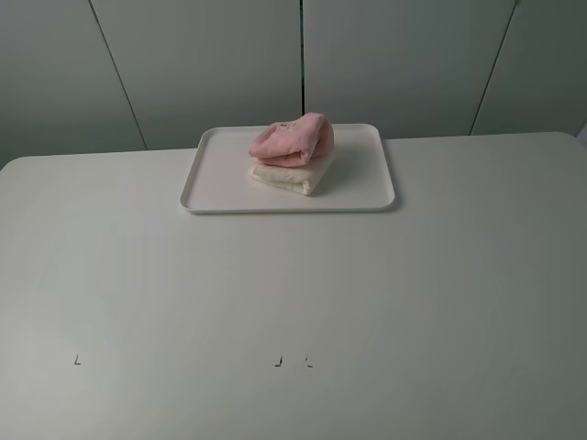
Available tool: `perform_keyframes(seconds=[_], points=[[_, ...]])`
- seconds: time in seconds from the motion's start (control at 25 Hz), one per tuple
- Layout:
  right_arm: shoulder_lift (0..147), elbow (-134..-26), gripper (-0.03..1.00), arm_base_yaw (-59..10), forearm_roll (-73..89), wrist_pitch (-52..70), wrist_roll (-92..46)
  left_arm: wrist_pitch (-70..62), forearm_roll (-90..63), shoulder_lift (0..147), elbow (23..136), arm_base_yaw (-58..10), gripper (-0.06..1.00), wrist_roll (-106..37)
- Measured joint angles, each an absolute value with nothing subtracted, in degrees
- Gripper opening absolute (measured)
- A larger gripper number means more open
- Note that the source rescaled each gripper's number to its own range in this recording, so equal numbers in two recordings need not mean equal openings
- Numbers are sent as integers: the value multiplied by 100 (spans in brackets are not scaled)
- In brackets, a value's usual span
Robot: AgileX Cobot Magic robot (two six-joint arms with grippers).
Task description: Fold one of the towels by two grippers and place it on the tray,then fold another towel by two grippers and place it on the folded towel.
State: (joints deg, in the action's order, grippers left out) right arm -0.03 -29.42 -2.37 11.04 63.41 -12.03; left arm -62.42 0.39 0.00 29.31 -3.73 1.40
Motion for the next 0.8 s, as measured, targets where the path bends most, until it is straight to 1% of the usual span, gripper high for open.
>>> perform_keyframes(seconds=[0.08,0.16,0.8], points=[[-3,-2942,100,-252,1104,6341,-1203,-6242,39,0,2931,-23,94,140],[-3,-2942,100,-275,1104,6341,-1203,-6242,39,0,2931,103,94,140],[-3,-2942,100,-278,1126,6341,-1213,-6242,39,0,2931,115,94,140]])
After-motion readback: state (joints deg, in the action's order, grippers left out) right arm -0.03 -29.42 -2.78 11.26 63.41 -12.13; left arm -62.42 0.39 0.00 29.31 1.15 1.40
